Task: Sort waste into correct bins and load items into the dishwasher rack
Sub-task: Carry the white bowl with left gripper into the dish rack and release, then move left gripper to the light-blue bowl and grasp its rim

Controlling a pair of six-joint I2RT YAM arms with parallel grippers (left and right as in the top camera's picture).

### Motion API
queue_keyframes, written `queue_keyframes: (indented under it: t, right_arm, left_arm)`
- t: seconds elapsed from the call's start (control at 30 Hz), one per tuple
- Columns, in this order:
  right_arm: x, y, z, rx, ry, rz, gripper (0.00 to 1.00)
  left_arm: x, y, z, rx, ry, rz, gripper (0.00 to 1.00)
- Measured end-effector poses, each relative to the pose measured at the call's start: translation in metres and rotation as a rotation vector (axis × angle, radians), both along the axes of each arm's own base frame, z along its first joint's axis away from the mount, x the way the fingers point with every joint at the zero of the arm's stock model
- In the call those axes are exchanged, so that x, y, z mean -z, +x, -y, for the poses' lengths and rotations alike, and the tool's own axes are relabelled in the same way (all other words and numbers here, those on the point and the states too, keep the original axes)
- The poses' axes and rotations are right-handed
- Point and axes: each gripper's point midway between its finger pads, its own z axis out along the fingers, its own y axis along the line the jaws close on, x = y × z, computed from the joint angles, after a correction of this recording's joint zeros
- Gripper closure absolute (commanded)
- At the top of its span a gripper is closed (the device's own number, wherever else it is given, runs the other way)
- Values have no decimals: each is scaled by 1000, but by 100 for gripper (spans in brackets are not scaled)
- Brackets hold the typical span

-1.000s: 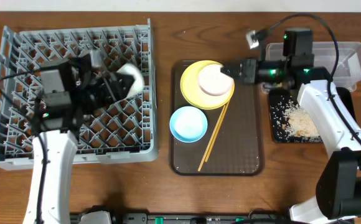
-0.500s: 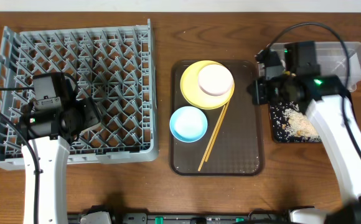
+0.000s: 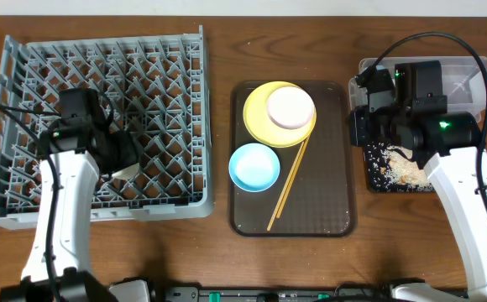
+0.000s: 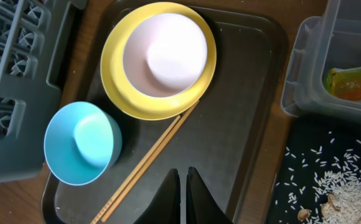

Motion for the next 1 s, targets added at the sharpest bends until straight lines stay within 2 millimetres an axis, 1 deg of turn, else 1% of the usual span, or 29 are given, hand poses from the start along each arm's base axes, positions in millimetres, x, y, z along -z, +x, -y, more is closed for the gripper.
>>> queue_keyframes:
  t: [0.03,0.07,0.13,0.17,0.2,0.23,0.27,0.3,0.33,0.37,0.43,0.47,0.5,0.57,0.6,0.67,0.8,0.87,0.93,0.97,1.0]
  right_arm:
    - [0,0,0,0,-1,0,93]
    - [0,0,0,1,-1,0,90]
    - [0,0,0,-2,-3,1,82]
    - [0,0,0,-5,-5,2,75]
    - [0,0,0,-11,-8,6,68]
    - [0,0,0,-6,-7,3,65]
    - [0,0,0,-9,-9,5,61]
    - [0,0,0,-7,-9,4,55]
    - [0,0,1,-5,-9,3,48]
    - [0,0,0,-7,-7,3,45]
    - [0,0,0,-13,-7,5,44]
    - [0,0,-1,-13,-5,5,39]
    - [0,0,-1,-12,-3,4,20]
    - [-1,0,-1,-16,0,9,7]
    - [-1,1,-2,-13,4,10,3]
    - [-3,3,-3,-20,9,20,1]
    - [-4,3,-5,-26,18,25,4]
    - [-4,3,-5,-28,18,26,9]
    - [-4,3,-5,-28,20,25,15]
    - [-4,3,-6,-29,20,25,20]
    - [-4,3,-6,-31,20,26,29]
  left_arm:
    - [2,0,1,2,-6,-6,71]
    - [4,0,1,3,-11,-12,68]
    - [9,1,2,4,-19,-28,64]
    - [11,1,2,4,-21,-37,61]
    - [15,1,3,4,-26,-49,55]
    - [17,0,3,5,-29,-56,48]
    - [20,0,4,5,-33,-65,43]
    - [22,0,4,5,-36,-74,38]
    - [24,0,4,6,-39,-79,28]
    - [25,0,4,9,-41,-83,22]
    - [27,0,5,11,-46,-87,16]
    - [26,1,5,6,-48,-86,12]
    - [26,1,5,9,-48,-85,8]
    - [26,1,5,9,-48,-85,5]
    - [26,1,6,9,-49,-86,5]
    - [26,1,5,7,-49,-85,4]
    - [24,-5,7,7,-53,-98,4]
    - [18,-8,8,8,-54,-88,4]
    - [6,-7,11,13,-62,-46,3]
    - [-3,-5,13,18,-68,-13,4]
    - [-15,-2,16,27,-74,36,3]
